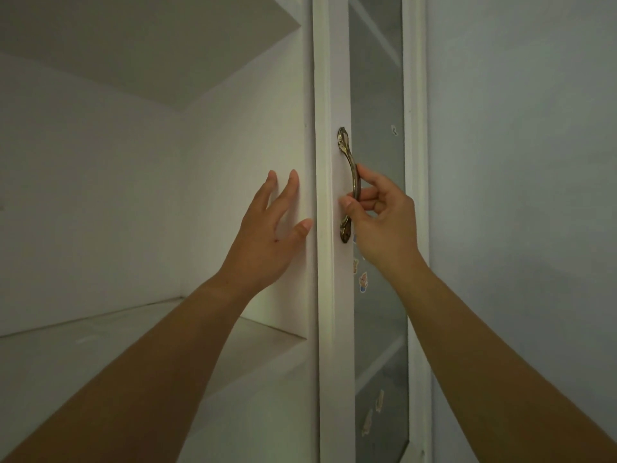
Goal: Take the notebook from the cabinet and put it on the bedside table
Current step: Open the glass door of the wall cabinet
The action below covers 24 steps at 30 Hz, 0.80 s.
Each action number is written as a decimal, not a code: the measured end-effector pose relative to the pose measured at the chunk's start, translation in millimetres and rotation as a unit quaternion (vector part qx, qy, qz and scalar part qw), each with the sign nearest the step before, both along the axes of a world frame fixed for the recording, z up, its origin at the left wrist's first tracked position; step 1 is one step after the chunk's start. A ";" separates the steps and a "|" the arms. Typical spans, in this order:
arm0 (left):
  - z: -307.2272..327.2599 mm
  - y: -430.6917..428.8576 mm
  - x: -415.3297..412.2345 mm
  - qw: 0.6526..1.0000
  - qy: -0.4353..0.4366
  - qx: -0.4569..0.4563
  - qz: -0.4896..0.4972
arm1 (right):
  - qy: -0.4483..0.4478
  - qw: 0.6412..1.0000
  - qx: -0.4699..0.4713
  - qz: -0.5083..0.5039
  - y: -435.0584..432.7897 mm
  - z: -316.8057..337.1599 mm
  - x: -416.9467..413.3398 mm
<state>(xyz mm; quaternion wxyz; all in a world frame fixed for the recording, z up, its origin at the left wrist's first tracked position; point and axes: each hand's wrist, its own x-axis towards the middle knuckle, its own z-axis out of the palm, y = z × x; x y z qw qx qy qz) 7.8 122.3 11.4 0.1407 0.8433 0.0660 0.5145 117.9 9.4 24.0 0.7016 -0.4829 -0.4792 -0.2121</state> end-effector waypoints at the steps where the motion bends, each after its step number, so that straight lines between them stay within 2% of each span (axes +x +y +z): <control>1: 0.1 0.8 -0.6 1.000 0.003 0.000 -0.003 | 0.001 1.000 0.001 -0.001 0.8 0.3 -0.9; 24: -1.8 7.4 -1.6 0.999 0.014 0.020 -0.021 | -0.022 1.000 -0.007 -0.020 -12.5 1.3 1.8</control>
